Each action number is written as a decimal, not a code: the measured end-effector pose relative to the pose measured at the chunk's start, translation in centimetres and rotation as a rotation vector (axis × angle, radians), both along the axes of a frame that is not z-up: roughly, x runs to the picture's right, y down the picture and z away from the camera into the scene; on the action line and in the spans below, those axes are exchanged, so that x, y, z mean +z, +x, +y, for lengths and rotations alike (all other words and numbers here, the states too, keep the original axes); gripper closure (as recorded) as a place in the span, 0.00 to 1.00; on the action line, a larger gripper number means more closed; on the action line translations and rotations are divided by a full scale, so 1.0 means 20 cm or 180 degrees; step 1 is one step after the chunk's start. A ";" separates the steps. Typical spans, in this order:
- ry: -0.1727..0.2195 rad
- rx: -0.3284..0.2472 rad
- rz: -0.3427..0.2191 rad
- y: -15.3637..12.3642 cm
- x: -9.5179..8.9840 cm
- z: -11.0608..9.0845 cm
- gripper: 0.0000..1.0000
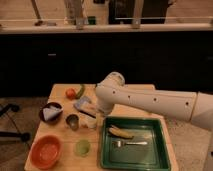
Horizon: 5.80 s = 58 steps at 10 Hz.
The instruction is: Place eraser in table surface
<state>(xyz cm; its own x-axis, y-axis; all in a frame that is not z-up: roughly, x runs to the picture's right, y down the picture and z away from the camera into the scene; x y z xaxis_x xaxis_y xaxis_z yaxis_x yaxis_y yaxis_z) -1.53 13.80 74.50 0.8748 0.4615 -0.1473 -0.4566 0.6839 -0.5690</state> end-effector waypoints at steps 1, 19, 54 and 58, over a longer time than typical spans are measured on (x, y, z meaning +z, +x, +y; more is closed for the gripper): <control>0.0033 -0.0070 -0.0040 0.00 -0.01 -0.02 1.00; 0.0289 -0.0707 -0.0551 0.24 0.20 -0.33 1.00; 0.0518 -0.0728 -0.0558 1.04 0.99 -0.20 0.96; 0.0517 -0.0733 -0.0562 1.04 0.99 -0.20 0.96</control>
